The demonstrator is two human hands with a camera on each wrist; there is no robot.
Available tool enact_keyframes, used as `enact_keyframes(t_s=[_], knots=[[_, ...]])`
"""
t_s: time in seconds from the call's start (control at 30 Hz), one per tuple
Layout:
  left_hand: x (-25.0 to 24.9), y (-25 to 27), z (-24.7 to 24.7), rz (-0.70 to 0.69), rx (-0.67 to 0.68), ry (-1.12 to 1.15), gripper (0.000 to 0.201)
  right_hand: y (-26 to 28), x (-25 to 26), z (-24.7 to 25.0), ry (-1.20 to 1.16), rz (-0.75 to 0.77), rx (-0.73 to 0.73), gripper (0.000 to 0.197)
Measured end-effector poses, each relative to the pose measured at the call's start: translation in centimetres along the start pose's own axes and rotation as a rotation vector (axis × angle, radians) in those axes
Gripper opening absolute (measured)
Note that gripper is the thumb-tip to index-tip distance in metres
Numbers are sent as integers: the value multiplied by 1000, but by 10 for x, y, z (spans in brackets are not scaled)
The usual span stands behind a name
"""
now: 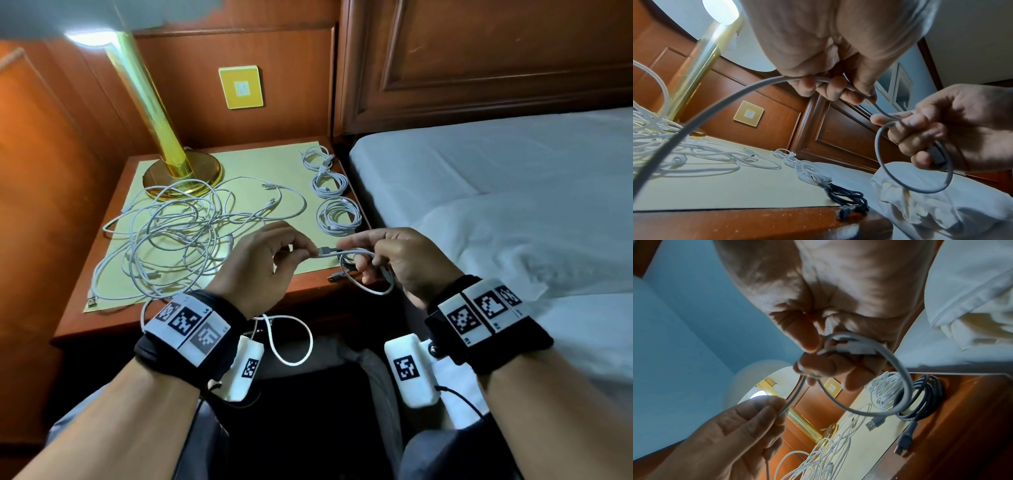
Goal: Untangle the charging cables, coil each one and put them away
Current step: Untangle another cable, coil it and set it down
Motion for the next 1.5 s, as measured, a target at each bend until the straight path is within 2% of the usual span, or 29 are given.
enact_keyframes(t_s=[0.13,0.2,0.27,0.33,0.4,0.5,0.57,0.63,0.73,0.87,0.93,1.03,1.1,1.17,1.27,1.37,1.43,1.5], knots=[[-3,1,-4,7,33,7,12,2,0,-5,-16,7,11,43],[-3,2,-6,23,5,45,6,4,1,-10,-61,9,35,41],[0,4,-11,63,-38,107,9,5,2,-16,-109,26,59,37],[2,4,-17,171,-18,229,10,6,4,-21,-173,37,74,32],[-3,4,-20,309,65,430,9,6,3,-21,-252,32,68,28],[-8,4,-20,385,131,567,13,6,4,-22,-295,21,61,24],[-1,5,-19,368,169,504,22,4,4,-21,-253,48,50,22],[6,5,-18,352,165,371,29,2,3,-16,-77,139,12,18],[6,4,-15,301,111,216,18,1,4,-8,316,288,-67,18],[1,5,-13,141,38,21,12,-1,0,0,573,282,-26,25],[1,5,-13,88,-6,-51,10,-1,-4,1,560,206,67,28],[0,4,-13,80,-69,-76,9,2,-6,0,298,46,196,32],[1,4,-14,129,-88,-31,11,5,-5,-1,116,-46,247,39],[4,5,-14,222,-96,54,13,6,-5,-2,30,-76,271,43],[4,6,-14,336,-92,151,15,6,-5,-4,40,-51,250,40],[-3,5,-14,372,-69,171,20,6,-5,-6,243,3,196,28],[-7,5,-14,380,-49,206,25,7,-5,-9,370,70,112,17],[-12,5,-16,384,-34,313,30,6,-5,-10,580,213,-52,9]])
Point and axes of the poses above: each hand's wrist, its own y-axis away from the middle knuckle, its own z-axis out of the back of the hand, x = y × z, the point moved 3 cm from there along -y, towards the middle knuckle, and after that the axes turned 1 degree about -z, right-handed, at the moved point
